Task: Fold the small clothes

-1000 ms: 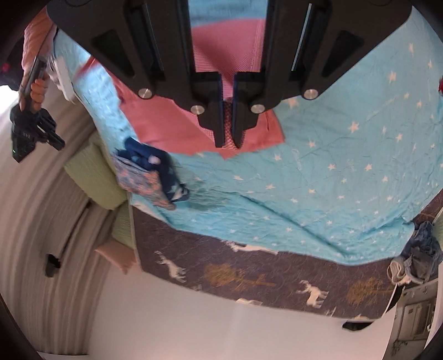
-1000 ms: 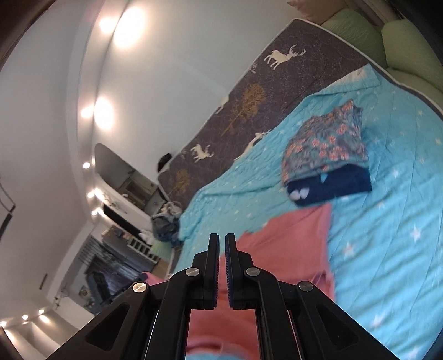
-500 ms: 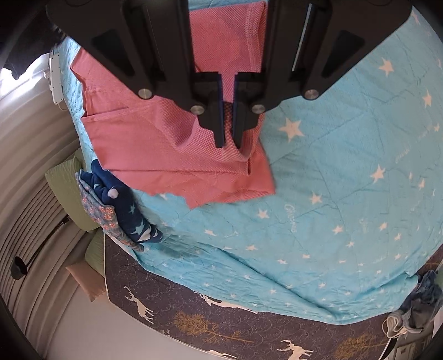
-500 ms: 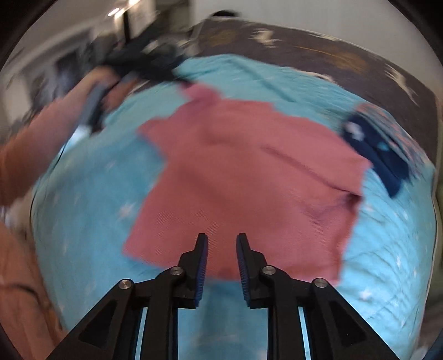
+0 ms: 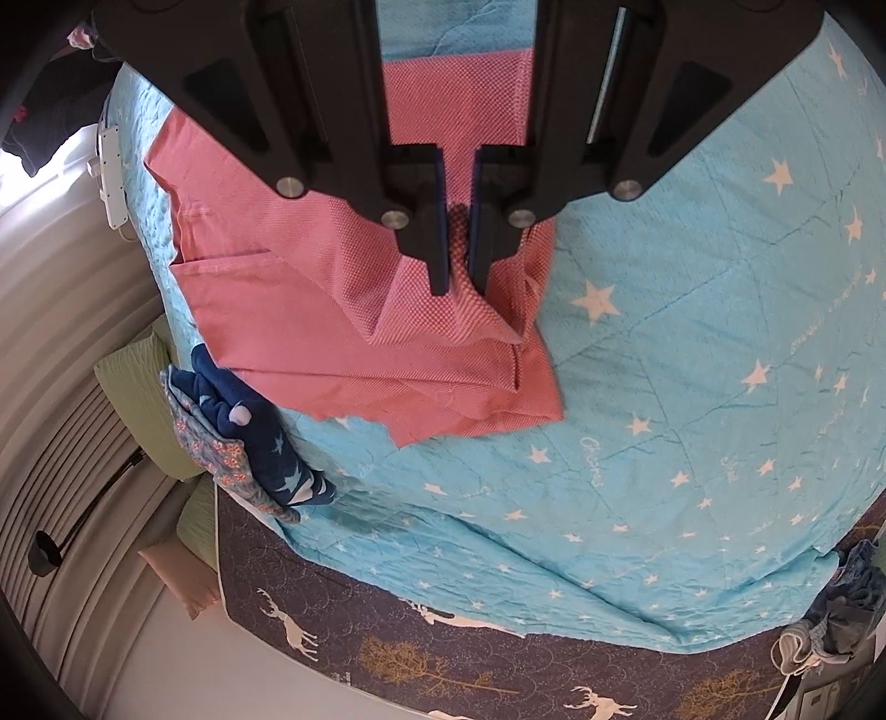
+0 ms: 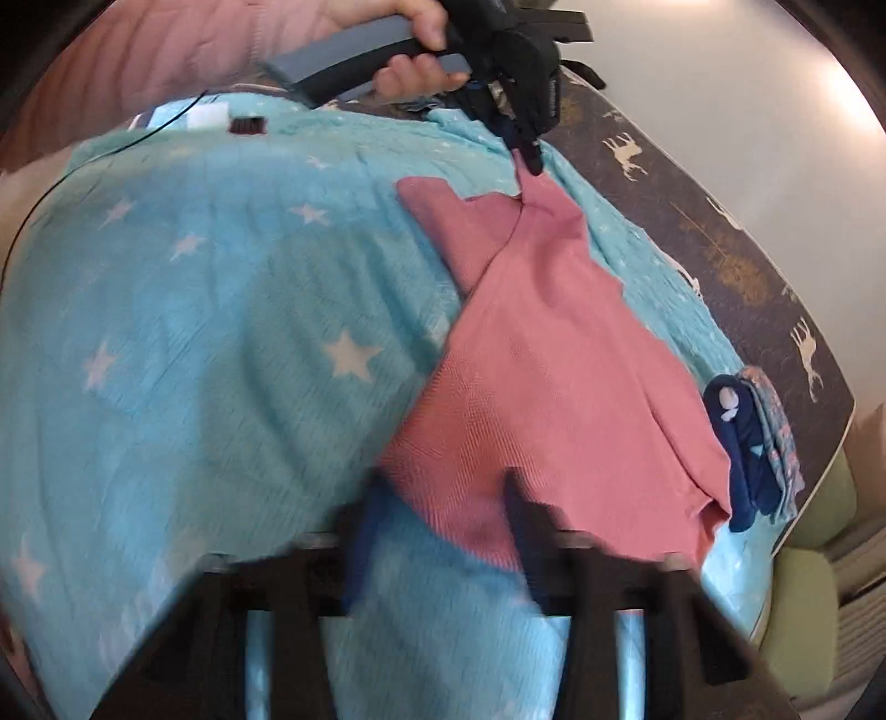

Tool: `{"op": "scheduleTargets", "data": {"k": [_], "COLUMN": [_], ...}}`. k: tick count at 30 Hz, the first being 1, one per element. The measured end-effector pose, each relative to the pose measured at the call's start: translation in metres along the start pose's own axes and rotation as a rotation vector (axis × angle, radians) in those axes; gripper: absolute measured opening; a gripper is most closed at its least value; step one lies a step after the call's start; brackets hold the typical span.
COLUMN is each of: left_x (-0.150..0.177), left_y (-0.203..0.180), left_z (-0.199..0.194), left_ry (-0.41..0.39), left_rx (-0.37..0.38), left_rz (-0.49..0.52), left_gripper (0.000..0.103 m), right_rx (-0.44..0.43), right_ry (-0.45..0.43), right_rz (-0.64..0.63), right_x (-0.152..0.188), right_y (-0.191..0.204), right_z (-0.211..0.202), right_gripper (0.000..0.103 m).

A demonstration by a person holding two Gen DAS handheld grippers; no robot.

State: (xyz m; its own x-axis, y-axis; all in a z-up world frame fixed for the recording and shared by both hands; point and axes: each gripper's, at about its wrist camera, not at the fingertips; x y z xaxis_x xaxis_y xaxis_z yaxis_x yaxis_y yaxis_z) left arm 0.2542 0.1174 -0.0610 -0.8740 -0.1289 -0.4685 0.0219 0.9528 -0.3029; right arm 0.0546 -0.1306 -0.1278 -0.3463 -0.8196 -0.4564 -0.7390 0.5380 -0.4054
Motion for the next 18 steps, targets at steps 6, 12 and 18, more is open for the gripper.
{"op": "scheduleTargets", "data": {"k": [6,12,18], "left_x": [-0.007,-0.038,-0.098], "left_y": [0.013,0.012,0.004], "left_z": [-0.008,-0.019,-0.001], "left_ry": [-0.027,-0.083,-0.107], "left_rx": [0.025,0.067,-0.002], "left_rz": [-0.038,-0.065,-0.078], "left_gripper": [0.006,0.006,0.006], "right_rx": [-0.178,-0.245,-0.245], "right_ry": [-0.129,-0.269,-0.327], "right_rz": [0.386,0.774,0.956], "right_x": [-0.005,0.011,-0.002], "right_y": [-0.095,-0.229,-0.335], "right_z": [-0.030,-0.040,-0.007], "right_gripper": [0.003,0.003,0.003]}}
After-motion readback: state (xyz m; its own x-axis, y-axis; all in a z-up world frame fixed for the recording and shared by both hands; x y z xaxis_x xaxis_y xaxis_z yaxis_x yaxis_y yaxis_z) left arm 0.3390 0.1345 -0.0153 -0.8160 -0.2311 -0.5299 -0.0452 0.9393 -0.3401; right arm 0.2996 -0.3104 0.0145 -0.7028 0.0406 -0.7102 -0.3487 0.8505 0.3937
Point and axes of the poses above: each gripper's, at about its wrist camera, not at the fingertips, and z roughly the way its jaws point, y to its left, x to its underside, and after that the axes turned 7 degrees about y, right-handed
